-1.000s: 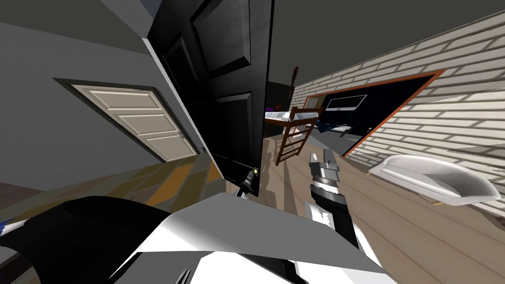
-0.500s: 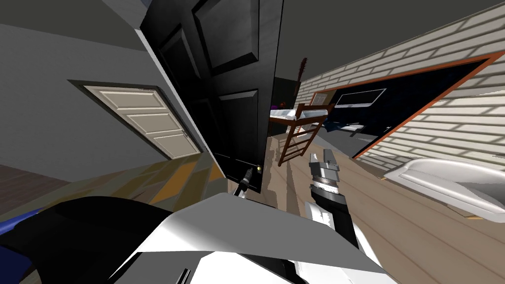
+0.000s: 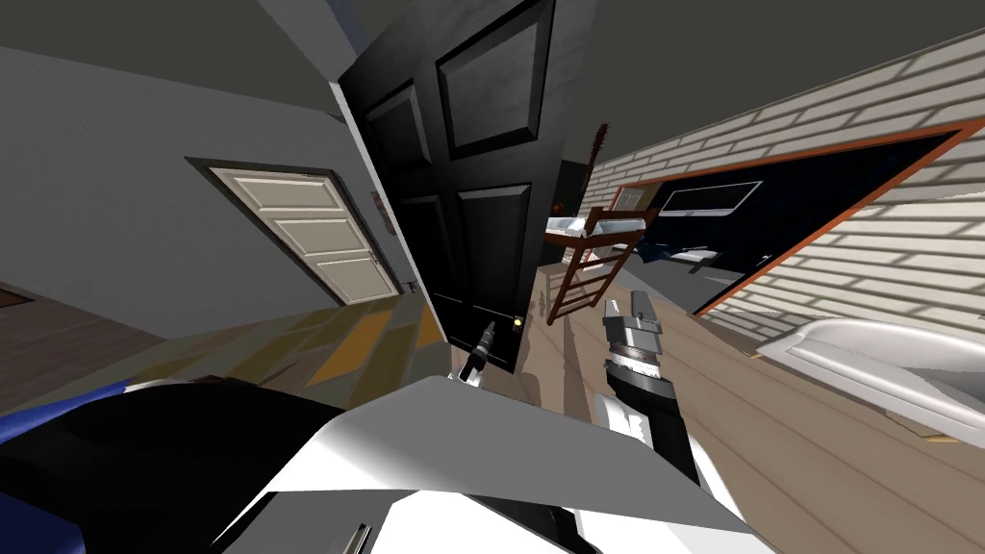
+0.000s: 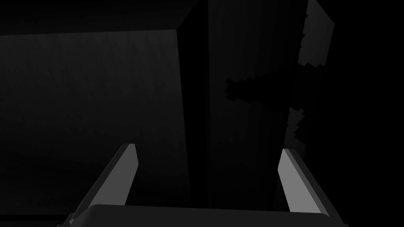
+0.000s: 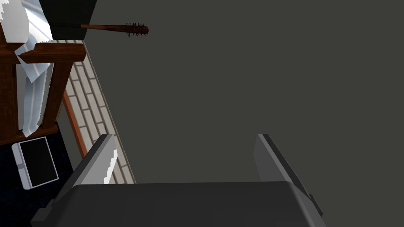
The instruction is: Push the door open
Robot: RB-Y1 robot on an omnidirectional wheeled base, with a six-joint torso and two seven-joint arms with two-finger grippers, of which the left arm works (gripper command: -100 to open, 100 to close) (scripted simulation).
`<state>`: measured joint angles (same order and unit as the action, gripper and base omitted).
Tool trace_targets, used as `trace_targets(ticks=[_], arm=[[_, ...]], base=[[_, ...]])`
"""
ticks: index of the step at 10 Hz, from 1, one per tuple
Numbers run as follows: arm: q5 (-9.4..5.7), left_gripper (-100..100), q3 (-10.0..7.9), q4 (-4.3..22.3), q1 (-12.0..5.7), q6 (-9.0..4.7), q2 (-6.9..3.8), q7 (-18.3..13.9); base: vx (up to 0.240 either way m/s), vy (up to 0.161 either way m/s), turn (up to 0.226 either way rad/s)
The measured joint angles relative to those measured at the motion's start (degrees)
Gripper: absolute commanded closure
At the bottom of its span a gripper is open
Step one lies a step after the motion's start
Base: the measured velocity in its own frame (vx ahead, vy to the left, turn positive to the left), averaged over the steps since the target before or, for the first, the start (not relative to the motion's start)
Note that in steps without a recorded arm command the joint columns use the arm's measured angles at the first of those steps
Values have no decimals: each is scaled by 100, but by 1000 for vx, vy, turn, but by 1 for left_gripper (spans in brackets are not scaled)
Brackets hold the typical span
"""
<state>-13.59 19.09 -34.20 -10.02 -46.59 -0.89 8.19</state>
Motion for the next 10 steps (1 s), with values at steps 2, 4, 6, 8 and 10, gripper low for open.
trace_targets(ticks=[2,4,6,8,10], arm=[[-161,-100,95,155,-145,-43,73,29],[-262,-100,160,230,-215,-67,139,49],[-338,-100,200,394,-326,-132,222,52],[-402,-100,231,530,-417,-208,306,52],[-428,-100,251,503,-416,-183,333,63]], base=[[-145,-8,31],[-116,-77,18],[-128,-115,8],[-104,-107,30],[-67,-61,-1]])
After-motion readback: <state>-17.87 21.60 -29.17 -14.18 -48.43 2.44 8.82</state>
